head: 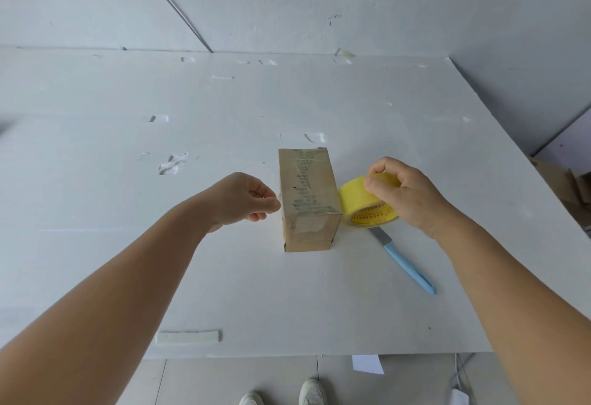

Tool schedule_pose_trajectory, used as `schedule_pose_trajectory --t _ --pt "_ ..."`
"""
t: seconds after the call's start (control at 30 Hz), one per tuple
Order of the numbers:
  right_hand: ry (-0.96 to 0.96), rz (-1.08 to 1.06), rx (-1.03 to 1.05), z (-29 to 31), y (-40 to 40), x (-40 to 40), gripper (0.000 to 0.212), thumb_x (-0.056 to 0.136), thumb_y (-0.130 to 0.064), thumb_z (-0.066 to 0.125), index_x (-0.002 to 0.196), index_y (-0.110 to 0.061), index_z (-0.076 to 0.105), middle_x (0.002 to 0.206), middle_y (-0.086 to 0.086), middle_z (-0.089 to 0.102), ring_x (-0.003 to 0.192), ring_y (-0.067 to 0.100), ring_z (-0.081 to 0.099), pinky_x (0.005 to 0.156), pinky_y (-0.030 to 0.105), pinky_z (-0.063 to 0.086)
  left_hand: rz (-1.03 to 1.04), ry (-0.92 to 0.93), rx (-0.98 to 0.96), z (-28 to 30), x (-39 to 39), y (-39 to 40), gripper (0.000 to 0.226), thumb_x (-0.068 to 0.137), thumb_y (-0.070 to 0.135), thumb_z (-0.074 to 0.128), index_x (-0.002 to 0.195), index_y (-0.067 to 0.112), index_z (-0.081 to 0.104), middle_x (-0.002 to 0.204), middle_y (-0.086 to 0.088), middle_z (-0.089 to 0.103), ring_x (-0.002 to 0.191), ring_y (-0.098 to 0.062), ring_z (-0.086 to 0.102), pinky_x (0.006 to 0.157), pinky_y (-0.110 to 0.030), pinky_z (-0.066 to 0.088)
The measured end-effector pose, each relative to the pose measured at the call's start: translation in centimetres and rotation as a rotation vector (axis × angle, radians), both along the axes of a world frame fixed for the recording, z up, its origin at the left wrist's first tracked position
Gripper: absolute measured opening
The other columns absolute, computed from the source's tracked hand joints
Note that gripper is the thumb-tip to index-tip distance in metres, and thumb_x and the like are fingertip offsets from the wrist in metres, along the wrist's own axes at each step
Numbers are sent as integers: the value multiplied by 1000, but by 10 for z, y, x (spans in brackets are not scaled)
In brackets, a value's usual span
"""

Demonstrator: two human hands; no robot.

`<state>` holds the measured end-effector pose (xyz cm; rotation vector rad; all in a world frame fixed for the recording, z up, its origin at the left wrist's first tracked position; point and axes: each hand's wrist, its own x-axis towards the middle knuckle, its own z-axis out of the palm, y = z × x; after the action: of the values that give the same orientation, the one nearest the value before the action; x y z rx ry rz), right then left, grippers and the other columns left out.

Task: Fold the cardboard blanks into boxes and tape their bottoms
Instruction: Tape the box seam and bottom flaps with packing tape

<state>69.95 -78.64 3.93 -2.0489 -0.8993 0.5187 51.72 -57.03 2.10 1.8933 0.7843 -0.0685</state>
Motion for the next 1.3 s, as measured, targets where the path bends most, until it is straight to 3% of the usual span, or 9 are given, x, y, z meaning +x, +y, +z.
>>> schedule_pose_trajectory --t 0.3,0.47,0.57,0.67,0.83,0.93,1.07,1.17,1.3 --pt "70 -52 17 -6 0 -4 19 72 -45 55 79 -28 59 77 -9 51 72 8 46 62 24 37 58 -13 -267 -12 -1 -7 42 69 38 75 93 8 57 92 -10 66 75 -19 63 74 -29 55" --pt "74 -74 11 -5 0 -5 21 71 -46 56 80 -28 60 77 -7 52 72 10 48 62 26 38 185 -163 -419 -22 -6 -19 20 82 25 72 86 9 59 87 -8 65 75 -17 63 78 -30 56" --pt "67 -78 18 -5 1 -6 18 74 -44 59 80 -27 60 77 -7 52 71 10 48 61 26 38 368 -274 -159 -24 -10 -36 9 85 16 71 83 13 62 81 0 65 71 -9 61 74 -23 52" --pt "52 -85 21 -7 2 -7 9 88 -30 63 80 -26 60 78 -6 51 72 12 47 62 27 38 331 -433 144 -26 -16 -62 21 92 16 59 112 20 65 105 13 65 90 7 60 80 -9 46" --pt "57 -102 14 -6 4 -11 9 87 -31 62 80 -26 60 79 -6 52 73 11 47 62 27 38 47 -450 278 -39 -18 -96 64 98 9 44 152 16 9 149 18 21 130 4 29 98 1 23" --pt "43 -111 1 -5 3 -12 7 88 -29 61 84 -24 60 81 -6 52 73 10 47 62 27 39 -26 -402 323 -39 -19 -88 66 98 11 45 152 16 7 158 7 16 140 -7 25 107 -14 28" --pt "40 -105 -8 -2 2 -13 7 89 -28 60 86 -21 61 80 -6 52 74 10 47 62 26 39 -93 -343 525 -17 -17 -48 45 93 23 59 136 28 50 133 -4 46 113 -16 50 96 -28 44" --pt "34 -92 -14 2 1 -13 10 87 -31 61 85 -21 61 77 -7 52 72 10 47 62 25 37 -298 -214 741 8 -6 -28 53 83 37 69 132 39 52 144 0 30 130 -23 27 109 -37 29" --pt "59 -63 -30 6 4 -12 11 86 -31 62 84 -20 61 72 -6 51 67 10 46 60 24 36 -602 -51 869 34 21 -25 89 72 55 72 146 43 24 157 11 7 144 -11 -7 115 -36 -2"
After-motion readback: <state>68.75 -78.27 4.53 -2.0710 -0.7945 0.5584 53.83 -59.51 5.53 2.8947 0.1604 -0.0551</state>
